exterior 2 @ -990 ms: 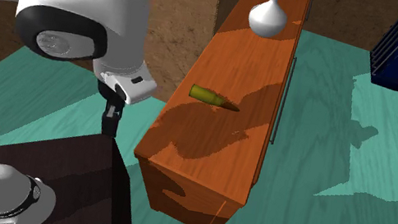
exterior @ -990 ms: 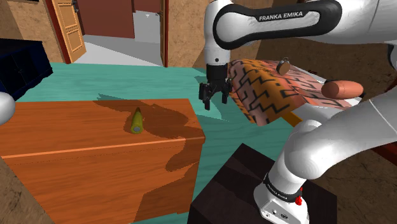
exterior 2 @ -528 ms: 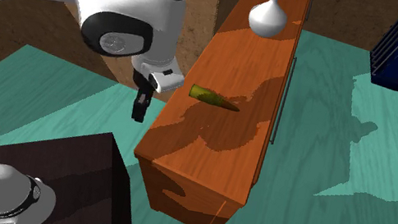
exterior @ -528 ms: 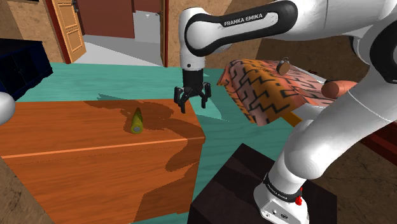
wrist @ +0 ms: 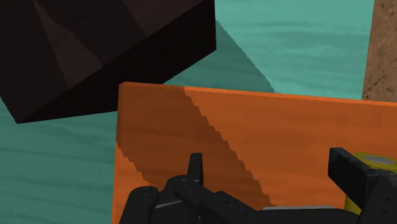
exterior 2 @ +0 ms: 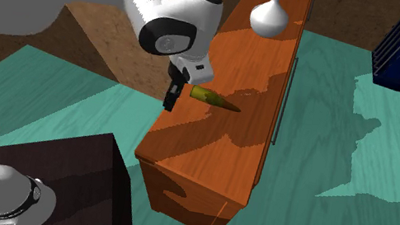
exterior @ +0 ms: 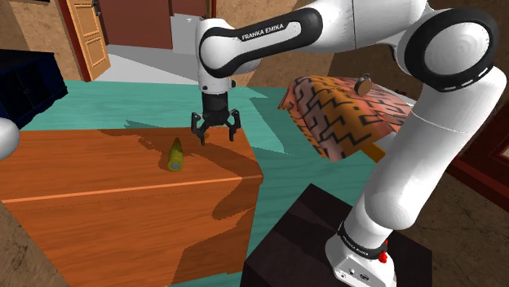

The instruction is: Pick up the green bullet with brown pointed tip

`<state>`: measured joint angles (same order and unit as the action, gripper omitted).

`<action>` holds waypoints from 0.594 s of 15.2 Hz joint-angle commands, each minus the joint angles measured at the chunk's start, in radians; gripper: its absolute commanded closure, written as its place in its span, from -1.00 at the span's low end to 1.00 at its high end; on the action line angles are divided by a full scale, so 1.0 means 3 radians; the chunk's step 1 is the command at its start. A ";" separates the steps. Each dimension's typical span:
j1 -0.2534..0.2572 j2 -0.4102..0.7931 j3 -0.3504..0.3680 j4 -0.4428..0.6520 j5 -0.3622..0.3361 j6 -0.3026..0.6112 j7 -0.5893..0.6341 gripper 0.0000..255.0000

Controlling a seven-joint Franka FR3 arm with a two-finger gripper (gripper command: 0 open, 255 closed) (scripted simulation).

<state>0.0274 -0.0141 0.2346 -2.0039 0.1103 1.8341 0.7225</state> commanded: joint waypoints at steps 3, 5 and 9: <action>0.0039 0.0547 0.0021 0.0516 -0.0091 0.0067 0.0331 -1.00; 0.0071 0.0812 0.0016 0.0798 -0.0138 0.0068 0.0483 -1.00; 0.0154 0.1359 -0.0022 0.1441 -0.0224 0.0009 0.0763 -1.00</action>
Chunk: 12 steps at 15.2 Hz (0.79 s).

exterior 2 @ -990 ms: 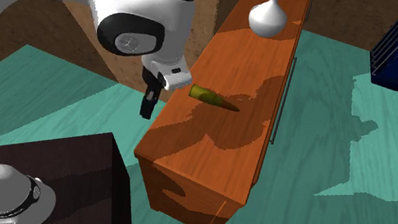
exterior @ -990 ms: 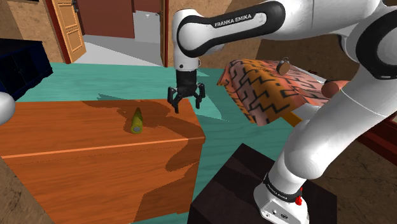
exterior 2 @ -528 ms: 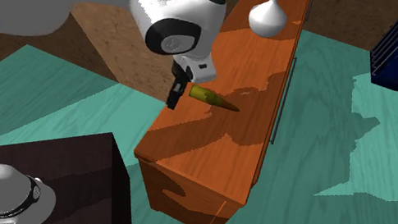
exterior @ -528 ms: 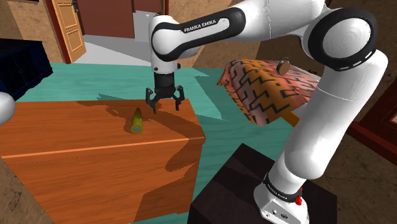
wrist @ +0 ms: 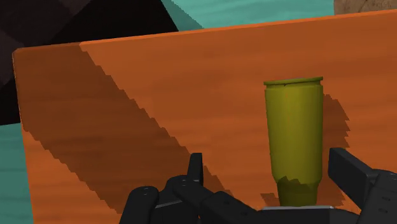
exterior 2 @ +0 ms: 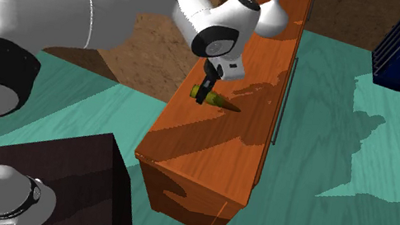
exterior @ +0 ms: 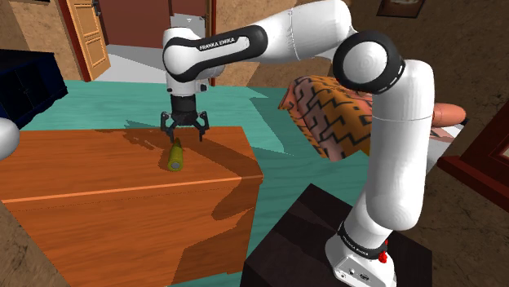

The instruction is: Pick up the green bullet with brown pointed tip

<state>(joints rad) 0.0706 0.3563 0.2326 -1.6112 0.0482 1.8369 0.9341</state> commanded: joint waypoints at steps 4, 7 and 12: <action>0.0095 0.0645 -0.0070 0.0819 -0.0079 -0.0130 0.0273 -1.00; 0.0095 0.0673 -0.0075 0.0728 -0.0082 -0.0012 0.0264 -1.00; 0.0095 0.0730 -0.0081 0.0611 -0.0089 0.0161 0.0252 -1.00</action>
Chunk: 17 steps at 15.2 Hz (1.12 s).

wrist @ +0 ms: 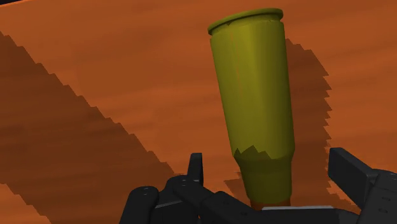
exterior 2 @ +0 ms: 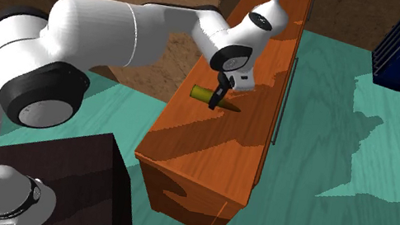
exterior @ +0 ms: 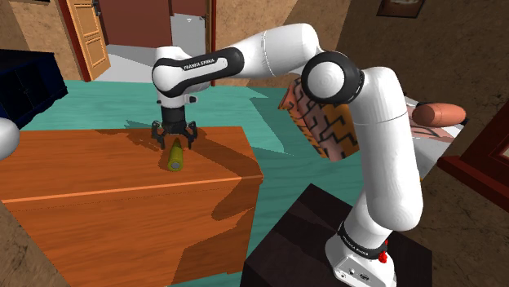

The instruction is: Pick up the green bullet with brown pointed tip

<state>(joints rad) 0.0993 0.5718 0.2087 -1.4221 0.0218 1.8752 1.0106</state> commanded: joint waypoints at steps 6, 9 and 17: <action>0.0000 0.0017 -0.0002 -0.0014 -0.0002 0.0033 -0.0003 1.00; -0.0001 0.0017 -0.0002 -0.0015 -0.0002 0.0033 -0.0004 1.00; 0.0000 -0.0059 0.0007 0.0140 0.0007 -0.0196 0.0013 1.00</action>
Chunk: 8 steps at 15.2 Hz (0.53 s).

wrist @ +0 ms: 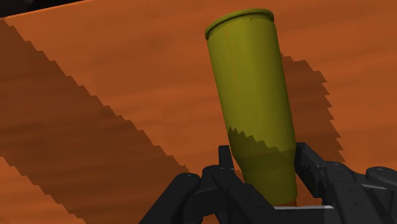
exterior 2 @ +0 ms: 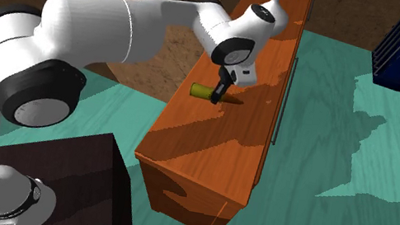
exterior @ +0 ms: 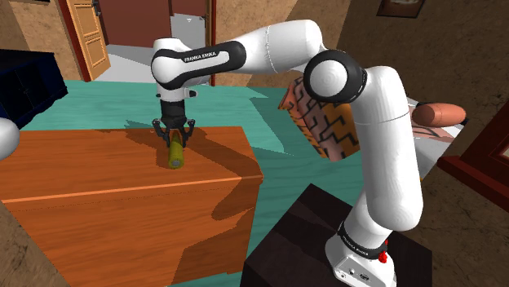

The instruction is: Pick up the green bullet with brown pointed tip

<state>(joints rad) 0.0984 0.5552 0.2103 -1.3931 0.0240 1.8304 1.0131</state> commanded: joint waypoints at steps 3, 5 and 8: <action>0.0004 -0.0030 0.0005 0.0138 0.0003 -0.0166 0.0014 1.00; 0.0006 -0.0043 0.0007 0.0206 0.0005 -0.0247 0.0020 1.00; 0.0009 -0.0057 0.0010 0.0319 0.0006 -0.0373 0.0030 1.00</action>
<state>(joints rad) 0.1017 0.5436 0.2129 -1.3053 0.0250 1.7318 1.0218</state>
